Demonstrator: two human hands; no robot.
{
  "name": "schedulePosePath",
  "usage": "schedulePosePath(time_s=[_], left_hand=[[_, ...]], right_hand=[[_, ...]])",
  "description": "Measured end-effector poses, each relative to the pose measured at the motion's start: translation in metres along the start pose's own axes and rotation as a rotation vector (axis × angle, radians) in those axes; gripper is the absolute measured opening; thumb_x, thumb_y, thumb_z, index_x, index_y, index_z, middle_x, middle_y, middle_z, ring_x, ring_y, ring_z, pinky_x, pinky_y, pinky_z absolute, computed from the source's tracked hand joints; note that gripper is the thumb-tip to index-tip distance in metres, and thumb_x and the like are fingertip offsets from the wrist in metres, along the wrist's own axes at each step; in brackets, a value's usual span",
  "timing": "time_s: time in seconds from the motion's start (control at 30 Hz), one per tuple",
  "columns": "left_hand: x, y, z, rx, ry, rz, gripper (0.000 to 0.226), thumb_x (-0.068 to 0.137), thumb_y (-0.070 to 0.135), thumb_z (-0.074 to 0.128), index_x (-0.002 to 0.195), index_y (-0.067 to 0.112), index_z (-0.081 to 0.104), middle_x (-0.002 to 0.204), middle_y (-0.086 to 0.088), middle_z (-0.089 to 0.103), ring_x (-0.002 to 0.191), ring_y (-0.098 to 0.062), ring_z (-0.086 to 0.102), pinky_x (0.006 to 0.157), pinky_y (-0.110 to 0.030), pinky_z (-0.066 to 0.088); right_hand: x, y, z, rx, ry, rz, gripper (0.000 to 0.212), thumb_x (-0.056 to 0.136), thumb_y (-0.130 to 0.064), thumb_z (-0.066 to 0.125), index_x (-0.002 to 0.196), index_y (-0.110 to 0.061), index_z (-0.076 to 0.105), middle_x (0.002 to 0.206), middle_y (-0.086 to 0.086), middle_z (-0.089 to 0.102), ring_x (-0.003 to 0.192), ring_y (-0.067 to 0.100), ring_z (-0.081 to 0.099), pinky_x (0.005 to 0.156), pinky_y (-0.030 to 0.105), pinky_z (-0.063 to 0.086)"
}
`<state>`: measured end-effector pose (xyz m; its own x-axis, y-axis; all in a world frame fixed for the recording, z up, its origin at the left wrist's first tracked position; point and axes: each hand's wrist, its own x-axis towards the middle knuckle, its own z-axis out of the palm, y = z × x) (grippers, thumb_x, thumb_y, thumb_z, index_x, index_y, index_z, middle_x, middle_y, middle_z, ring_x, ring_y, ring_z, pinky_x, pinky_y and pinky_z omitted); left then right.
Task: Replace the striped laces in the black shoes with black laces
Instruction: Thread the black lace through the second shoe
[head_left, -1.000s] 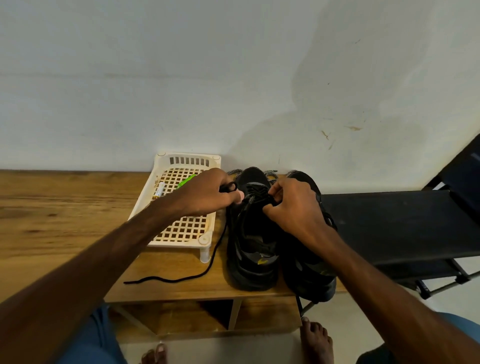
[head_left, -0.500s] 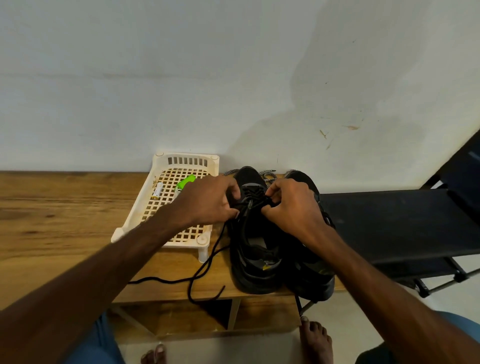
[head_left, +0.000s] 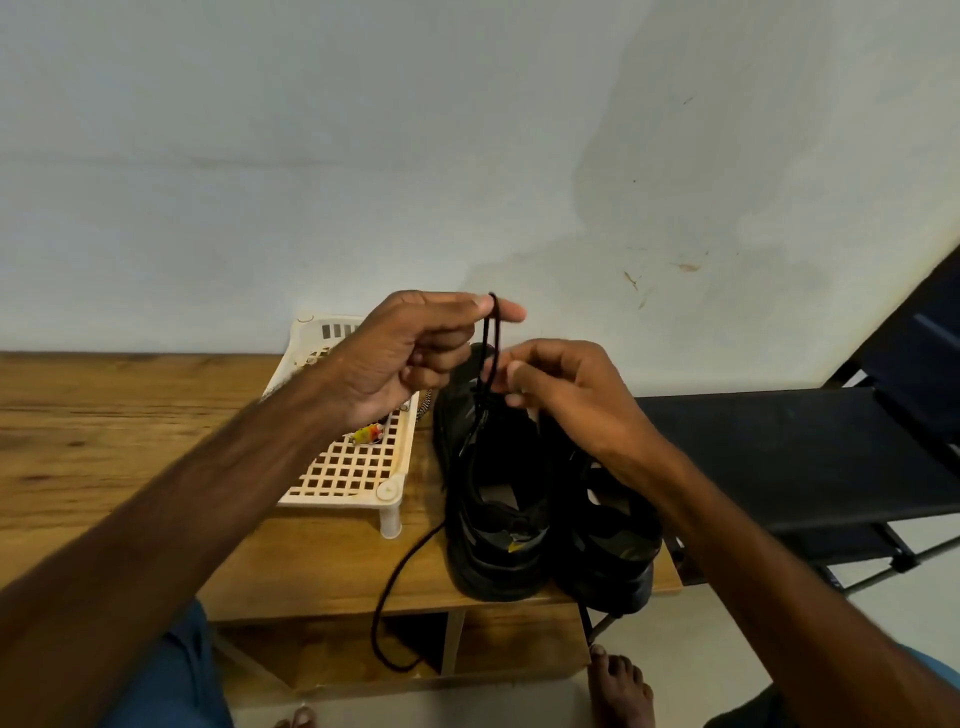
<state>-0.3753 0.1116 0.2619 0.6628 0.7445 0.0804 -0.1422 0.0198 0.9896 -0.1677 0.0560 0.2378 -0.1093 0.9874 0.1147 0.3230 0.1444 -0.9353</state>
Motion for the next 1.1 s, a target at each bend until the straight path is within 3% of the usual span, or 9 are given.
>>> schedulePosePath(time_s=[0.17, 0.27, 0.37, 0.47, 0.57, 0.67, 0.73, 0.9, 1.1], left_hand=[[0.009, -0.002, 0.010, 0.021, 0.151, 0.038, 0.031, 0.099, 0.032, 0.062, 0.127, 0.021, 0.071, 0.062, 0.008, 0.018, 0.050, -0.009, 0.015, 0.039, -0.018, 0.020], [0.018, -0.007, 0.009, -0.071, 0.344, -0.005, 0.030, 0.096, 0.033, 0.067, 0.122, 0.019, 0.074, 0.063, 0.009, 0.024, 0.050, -0.008, 0.018, 0.038, -0.017, 0.019], [0.022, -0.014, -0.001, -0.201, 0.576, -0.031, 0.035, 0.092, 0.033, 0.072, 0.118, 0.010, 0.074, 0.062, 0.009, 0.032, 0.047, -0.005, 0.022, 0.035, -0.016, 0.020], [0.021, -0.020, -0.014, -0.132, 0.723, -0.075, 0.034, 0.096, 0.033, 0.068, 0.112, 0.003, 0.073, 0.057, 0.010, 0.040, 0.045, -0.005, 0.025, 0.036, -0.017, 0.020], [0.020, -0.027, -0.020, 0.250, 0.830, -0.139, 0.032, 0.100, 0.035, 0.060, 0.095, 0.010, 0.079, 0.058, 0.011, 0.055, 0.042, -0.005, 0.040, 0.043, -0.020, 0.031], [0.015, -0.035, -0.023, 0.904, 0.807, -0.122, 0.040, 0.098, 0.037, 0.062, 0.063, 0.023, 0.077, 0.053, 0.010, 0.065, 0.049, -0.005, 0.059, 0.062, -0.023, 0.039], [0.014, -0.038, -0.020, 1.067, 0.806, -0.071, 0.042, 0.095, 0.036, 0.066, 0.057, 0.022, 0.074, 0.046, 0.011, 0.061, 0.045, -0.004, 0.060, 0.063, -0.022, 0.043], [0.020, -0.038, 0.013, 1.062, 0.570, 0.233, 0.020, 0.093, 0.041, 0.068, 0.088, 0.024, 0.079, 0.071, 0.015, 0.071, 0.065, 0.001, 0.065, 0.062, -0.012, 0.044], [0.024, -0.040, 0.036, 1.026, 0.289, 0.321, 0.038, 0.093, 0.032, 0.068, 0.131, 0.026, 0.069, 0.116, 0.013, 0.074, 0.105, 0.003, 0.062, 0.086, -0.002, 0.041]], right_hand=[[-0.008, -0.016, -0.003, 0.447, -0.176, 0.084, 0.040, 0.110, -0.027, 0.042, 0.124, 0.000, 0.069, 0.098, 0.014, 0.075, 0.099, 0.028, 0.073, 0.098, 0.045, 0.054], [-0.009, -0.012, -0.010, 0.432, -0.102, 0.118, 0.029, 0.107, -0.021, 0.052, 0.117, -0.005, 0.075, 0.067, 0.002, 0.053, 0.063, 0.016, 0.056, 0.076, 0.035, 0.059], [-0.007, -0.004, -0.020, 0.344, -0.006, 0.183, 0.028, 0.106, -0.025, 0.055, 0.111, -0.008, 0.077, 0.063, -0.002, 0.045, 0.052, 0.008, 0.038, 0.048, 0.021, 0.040], [-0.008, 0.003, -0.026, 0.175, 0.015, 0.274, 0.028, 0.108, -0.015, 0.049, 0.110, -0.007, 0.076, 0.069, 0.000, 0.056, 0.051, 0.005, 0.040, 0.043, 0.016, 0.031], [-0.011, 0.004, -0.028, 0.086, -0.021, 0.307, 0.029, 0.106, 0.002, 0.042, 0.119, -0.002, 0.068, 0.086, 0.008, 0.074, 0.061, 0.011, 0.062, 0.050, 0.020, 0.048], [-0.014, 0.007, -0.029, -0.018, 0.023, 0.271, 0.018, 0.106, -0.002, 0.049, 0.119, -0.003, 0.061, 0.091, 0.008, 0.079, 0.074, 0.026, 0.076, 0.061, 0.032, 0.061], [-0.014, 0.010, -0.030, -0.149, 0.073, 0.236, 0.012, 0.103, -0.011, 0.061, 0.104, 0.000, 0.067, 0.080, 0.003, 0.078, 0.065, 0.021, 0.076, 0.059, 0.033, 0.063], [-0.010, 0.012, -0.035, -0.338, 0.156, 0.142, 0.019, 0.091, -0.027, 0.078, 0.080, -0.012, 0.077, 0.062, 0.000, 0.073, 0.047, 0.006, 0.065, 0.045, 0.014, 0.048], [-0.004, 0.008, -0.031, -0.083, 0.025, 0.115, 0.020, 0.100, 0.000, 0.060, 0.113, -0.003, 0.076, 0.090, 0.012, 0.079, 0.081, 0.021, 0.078, 0.070, 0.031, 0.064]])
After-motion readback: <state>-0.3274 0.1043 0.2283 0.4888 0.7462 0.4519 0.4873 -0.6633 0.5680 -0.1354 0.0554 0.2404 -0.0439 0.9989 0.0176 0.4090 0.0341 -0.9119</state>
